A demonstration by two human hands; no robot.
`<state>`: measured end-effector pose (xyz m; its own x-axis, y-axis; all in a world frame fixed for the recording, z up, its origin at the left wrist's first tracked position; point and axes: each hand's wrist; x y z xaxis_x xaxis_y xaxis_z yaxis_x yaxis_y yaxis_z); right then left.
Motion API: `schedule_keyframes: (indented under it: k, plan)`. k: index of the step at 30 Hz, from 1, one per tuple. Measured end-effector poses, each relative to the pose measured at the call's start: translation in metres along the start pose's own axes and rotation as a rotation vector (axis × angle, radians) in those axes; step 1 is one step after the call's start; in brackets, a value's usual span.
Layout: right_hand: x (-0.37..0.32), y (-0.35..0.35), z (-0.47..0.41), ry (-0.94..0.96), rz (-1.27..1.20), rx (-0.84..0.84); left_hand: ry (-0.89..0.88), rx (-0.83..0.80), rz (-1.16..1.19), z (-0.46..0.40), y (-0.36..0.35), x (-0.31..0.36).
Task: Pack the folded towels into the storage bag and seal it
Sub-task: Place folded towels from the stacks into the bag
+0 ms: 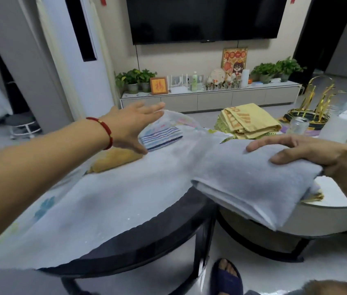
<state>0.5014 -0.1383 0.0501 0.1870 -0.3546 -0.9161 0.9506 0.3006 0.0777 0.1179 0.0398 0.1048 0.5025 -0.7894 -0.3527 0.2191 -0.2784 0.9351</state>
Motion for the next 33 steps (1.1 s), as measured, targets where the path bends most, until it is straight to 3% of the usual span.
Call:
schedule_keyframes:
  k: [4,7,10,15,19,22,25,29,33]
  plan:
    - [-0.045,-0.081,-0.076,0.081,0.086,-0.221,0.028,-0.046,-0.068,-0.006,0.028,-0.008]
    - [-0.060,-0.136,-0.158,0.042,0.107,-0.259,0.039,-0.061,-0.037,-0.009,0.041,-0.018]
    - [-0.072,-0.160,-0.234,0.076,0.051,-0.058,0.053,-0.035,-0.058,-0.008,0.047,-0.026]
    - [-0.069,-0.143,-0.318,0.257,-0.531,0.494,0.053,0.005,-0.025,-0.002,0.050,-0.040]
    - [-0.048,-0.148,-0.361,0.088,-0.724,0.504,0.030,0.001,-0.009,0.001,0.043,-0.043]
    - [-0.053,-0.149,-0.378,0.162,-0.852,0.689,0.019,0.003,-0.013,0.001,0.036,-0.041]
    - [-0.049,-0.146,-0.384,0.213,-0.682,0.839,0.003,-0.004,-0.017,0.001,0.030,-0.038]
    - [-0.040,-0.135,-0.363,0.056,-0.245,0.744,-0.014,0.000,0.000,0.002,0.018,-0.028]
    - [-0.035,-0.149,-0.285,0.145,0.243,0.664,-0.033,0.041,0.040,0.000,0.005,-0.013]
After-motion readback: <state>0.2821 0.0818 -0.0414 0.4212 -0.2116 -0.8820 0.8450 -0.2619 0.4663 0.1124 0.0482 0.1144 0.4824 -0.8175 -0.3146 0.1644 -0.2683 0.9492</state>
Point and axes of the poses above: each hand's wrist, its own z-axis away from the middle knuckle, its own y-axis out of the back of the hand, x = y × z, and after that the axes turned 9 degrees about -y, right-handed
